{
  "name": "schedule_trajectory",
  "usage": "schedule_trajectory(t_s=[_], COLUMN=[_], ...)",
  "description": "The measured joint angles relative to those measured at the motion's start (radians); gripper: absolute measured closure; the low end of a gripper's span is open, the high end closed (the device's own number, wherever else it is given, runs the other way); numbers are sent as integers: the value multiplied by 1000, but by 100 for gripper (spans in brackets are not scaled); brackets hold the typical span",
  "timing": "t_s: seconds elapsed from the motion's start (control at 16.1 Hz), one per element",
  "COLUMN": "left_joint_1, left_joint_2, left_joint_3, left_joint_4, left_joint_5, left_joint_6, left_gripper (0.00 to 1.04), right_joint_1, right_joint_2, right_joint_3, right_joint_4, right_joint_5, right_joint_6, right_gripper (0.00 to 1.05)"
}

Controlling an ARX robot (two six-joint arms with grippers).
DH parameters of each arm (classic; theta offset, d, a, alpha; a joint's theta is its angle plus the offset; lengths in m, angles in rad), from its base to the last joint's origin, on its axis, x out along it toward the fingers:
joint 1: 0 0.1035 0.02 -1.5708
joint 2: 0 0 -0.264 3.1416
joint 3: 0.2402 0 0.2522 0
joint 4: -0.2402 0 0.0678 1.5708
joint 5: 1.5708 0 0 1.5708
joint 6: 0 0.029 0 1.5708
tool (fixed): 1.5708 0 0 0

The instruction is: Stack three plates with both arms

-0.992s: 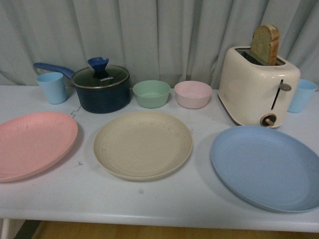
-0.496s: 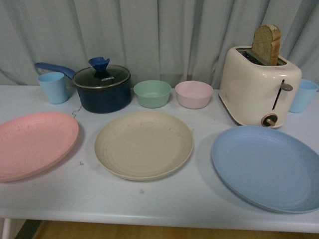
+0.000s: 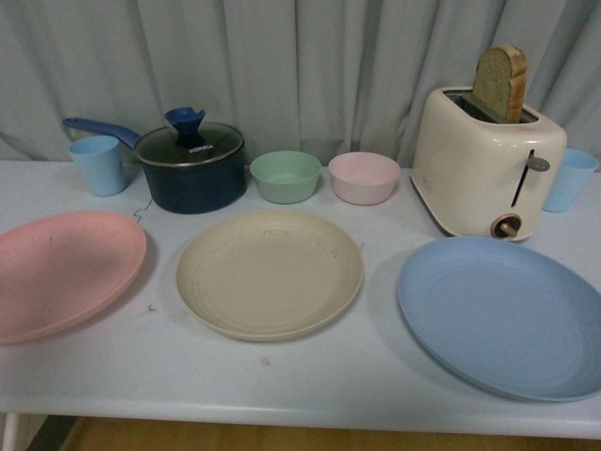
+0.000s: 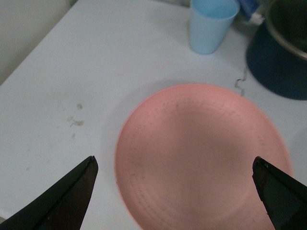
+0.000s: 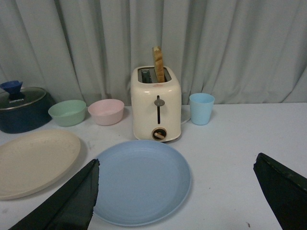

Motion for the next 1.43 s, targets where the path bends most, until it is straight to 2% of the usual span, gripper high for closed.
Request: schedule_trajectory(t_s=[0.19,0.43,0.68,0.93,1.12,1.43], left_joint_1=[80,134,111,77,83,91], left_joint_2=[227,306,404,485,526,523], left_joint_3=[106,132,126,94,77,67], left_joint_4=[-20,52,161,232,255,268], left_joint_5=[35,76,102,88,79,76], left_joint_6=[12,-13,-63,-82,-92,-107], left_gripper=[7,7,7,7,7,62], right_joint_1=[0,0,0,0,0,0], right_joint_2=[0,0,0,0,0,0], right_joint_3=[0,0,0,0,0,0], right_joint_4=[0,0,0,0,0,0], right_joint_5=[0,0,0,0,0,0], right_joint_6=[0,0,0,0,0,0], right_gripper=[6,6,6,6,6,6])
